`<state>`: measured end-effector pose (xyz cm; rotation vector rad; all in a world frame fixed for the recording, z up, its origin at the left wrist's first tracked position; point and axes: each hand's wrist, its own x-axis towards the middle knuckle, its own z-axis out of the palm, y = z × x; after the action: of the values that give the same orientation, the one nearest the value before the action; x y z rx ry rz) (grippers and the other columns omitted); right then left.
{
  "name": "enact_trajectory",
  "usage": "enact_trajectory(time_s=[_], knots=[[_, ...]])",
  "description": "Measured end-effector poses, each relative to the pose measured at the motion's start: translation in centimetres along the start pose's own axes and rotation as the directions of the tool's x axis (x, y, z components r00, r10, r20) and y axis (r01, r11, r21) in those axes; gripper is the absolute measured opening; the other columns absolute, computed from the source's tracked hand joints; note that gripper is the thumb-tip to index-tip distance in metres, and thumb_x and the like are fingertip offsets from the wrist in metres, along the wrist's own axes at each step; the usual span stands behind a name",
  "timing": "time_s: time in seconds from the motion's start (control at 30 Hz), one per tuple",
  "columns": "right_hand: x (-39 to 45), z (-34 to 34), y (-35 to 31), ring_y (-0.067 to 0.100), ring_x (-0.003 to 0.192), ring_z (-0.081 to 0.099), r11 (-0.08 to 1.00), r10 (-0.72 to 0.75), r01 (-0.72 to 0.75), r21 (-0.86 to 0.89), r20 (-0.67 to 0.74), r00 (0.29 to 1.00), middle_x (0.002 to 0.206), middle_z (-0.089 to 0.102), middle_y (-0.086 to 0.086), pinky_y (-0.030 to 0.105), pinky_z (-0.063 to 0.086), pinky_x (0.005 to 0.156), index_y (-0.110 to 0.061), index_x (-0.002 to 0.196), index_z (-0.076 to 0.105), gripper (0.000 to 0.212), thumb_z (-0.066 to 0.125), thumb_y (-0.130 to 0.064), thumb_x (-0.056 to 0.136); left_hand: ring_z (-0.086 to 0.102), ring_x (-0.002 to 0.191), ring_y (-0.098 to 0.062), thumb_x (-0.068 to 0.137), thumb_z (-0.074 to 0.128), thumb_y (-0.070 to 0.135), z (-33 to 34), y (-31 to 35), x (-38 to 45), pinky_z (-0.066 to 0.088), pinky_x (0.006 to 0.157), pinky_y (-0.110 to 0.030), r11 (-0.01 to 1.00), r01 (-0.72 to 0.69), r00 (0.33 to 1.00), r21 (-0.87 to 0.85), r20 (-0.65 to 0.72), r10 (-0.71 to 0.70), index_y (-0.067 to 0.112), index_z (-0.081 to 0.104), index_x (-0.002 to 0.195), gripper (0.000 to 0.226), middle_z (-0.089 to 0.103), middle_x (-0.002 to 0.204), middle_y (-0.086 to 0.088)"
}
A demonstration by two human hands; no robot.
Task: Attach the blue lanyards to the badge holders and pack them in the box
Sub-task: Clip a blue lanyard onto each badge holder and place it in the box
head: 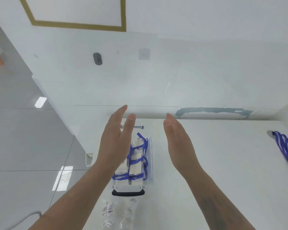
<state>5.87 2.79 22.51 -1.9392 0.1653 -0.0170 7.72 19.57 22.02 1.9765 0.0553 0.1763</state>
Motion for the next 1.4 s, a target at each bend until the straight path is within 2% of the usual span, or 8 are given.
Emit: enact_trajectory(time_s=[0.13, 0.27, 0.47, 0.77, 0.9, 0.97, 1.07, 1.4], knots=[[-0.7, -4.6, -0.1, -0.003, 0.141, 0.027, 0.977, -0.150, 0.145, -0.156, -0.018, 0.989, 0.154, 0.033, -0.022, 0.021, 0.022, 0.114, -0.035, 0.150, 0.033, 0.069, 0.029, -0.065, 0.088, 0.027, 0.142, 0.001, 0.097, 0.030, 0.062, 0.9, 2.1, -0.7, 0.019, 0.092, 0.005, 0.968, -0.143, 0.986, 0.205, -0.057, 0.157, 0.035, 0.033, 0.150, 0.060, 0.033, 0.155, 0.019], [-1.0, -8.6, 1.8, -0.003, 0.146, 0.013, 0.878, -0.297, 0.275, -0.391, 0.004, 0.955, 0.159, 0.023, -0.021, 0.025, 0.017, 0.117, -0.034, 0.152, 0.026, 0.063, 0.030, -0.060, 0.095, 0.016, 0.149, -0.007, 0.095, 0.031, 0.062, 3.1, 3.0, -2.4, 0.021, 0.118, -0.029, 0.891, -0.222, 0.958, 0.395, -0.081, 0.275, 0.028, 0.031, 0.152, 0.066, 0.024, 0.160, 0.012], [-0.9, -12.6, 4.5, 0.000, 0.148, 0.006, 0.805, -0.348, 0.319, -0.501, 0.037, 0.937, 0.161, 0.017, -0.017, 0.027, 0.014, 0.119, -0.031, 0.153, 0.025, 0.064, 0.033, -0.058, 0.096, 0.013, 0.151, -0.012, 0.094, 0.030, 0.063, 5.8, 2.6, -4.2, 0.018, 0.120, -0.035, 0.829, -0.203, 0.952, 0.521, -0.091, 0.291, 0.022, 0.030, 0.153, 0.071, 0.022, 0.162, 0.006], [-1.3, -14.8, 6.7, -0.002, 0.147, 0.006, 0.846, -0.266, 0.229, -0.482, -0.010, 0.964, 0.161, 0.017, -0.019, 0.025, 0.012, 0.117, -0.031, 0.153, 0.023, 0.062, 0.037, -0.055, 0.098, 0.015, 0.149, -0.009, 0.092, 0.031, 0.063, 7.2, 2.1, -5.0, 0.022, 0.120, -0.038, 0.869, -0.134, 0.979, 0.477, -0.070, 0.189, 0.027, 0.027, 0.153, 0.070, 0.020, 0.162, 0.010], [-3.1, -16.8, 7.8, -0.003, 0.147, 0.006, 0.875, -0.182, 0.105, -0.473, -0.121, 0.976, 0.160, 0.017, -0.020, 0.031, 0.017, 0.121, -0.032, 0.153, 0.024, 0.063, 0.036, -0.057, 0.096, 0.015, 0.141, 0.012, 0.091, 0.033, 0.062, 10.0, 3.6, -4.2, 0.023, 0.119, -0.037, 0.897, -0.216, 0.975, 0.385, 0.028, 0.222, 0.028, 0.028, 0.152, 0.070, 0.021, 0.161, 0.012], [-4.1, -17.8, 8.2, -0.002, 0.147, 0.007, 0.878, -0.164, 0.065, -0.473, -0.171, 0.971, 0.160, 0.017, -0.020, 0.033, 0.019, 0.121, -0.033, 0.152, 0.025, 0.064, 0.035, -0.059, 0.095, 0.018, 0.146, 0.000, 0.091, 0.033, 0.063, 11.4, 4.2, -4.0, 0.025, 0.118, -0.042, 0.900, -0.250, 0.968, 0.357, 0.073, 0.240, 0.029, 0.027, 0.153, 0.070, 0.020, 0.161, 0.014], [-5.8, -19.8, 8.9, -0.002, 0.146, 0.008, 0.880, -0.139, -0.007, -0.475, -0.272, 0.952, 0.160, 0.018, -0.020, 0.033, 0.020, 0.120, -0.034, 0.152, 0.026, 0.063, 0.035, -0.059, 0.095, 0.019, 0.147, -0.010, 0.091, 0.029, 0.065, 13.9, 5.2, -3.9, 0.027, 0.118, -0.046, 0.886, -0.329, 0.943, 0.326, 0.162, 0.290, 0.029, 0.026, 0.152, 0.071, 0.022, 0.161, 0.012], [-13.7, -26.2, 10.3, -0.007, 0.144, 0.009, 0.876, -0.040, -0.249, -0.413, -0.578, 0.815, 0.158, 0.019, -0.025, 0.028, 0.021, 0.119, -0.036, 0.150, 0.028, 0.059, 0.040, -0.056, 0.096, 0.014, 0.148, -0.004, 0.093, 0.030, 0.062, 22.8, 10.2, -7.1, 0.016, 0.117, -0.029, 0.818, -0.564, 0.772, 0.111, 0.424, 0.474, 0.024, 0.028, 0.153, 0.071, 0.023, 0.161, 0.011]])
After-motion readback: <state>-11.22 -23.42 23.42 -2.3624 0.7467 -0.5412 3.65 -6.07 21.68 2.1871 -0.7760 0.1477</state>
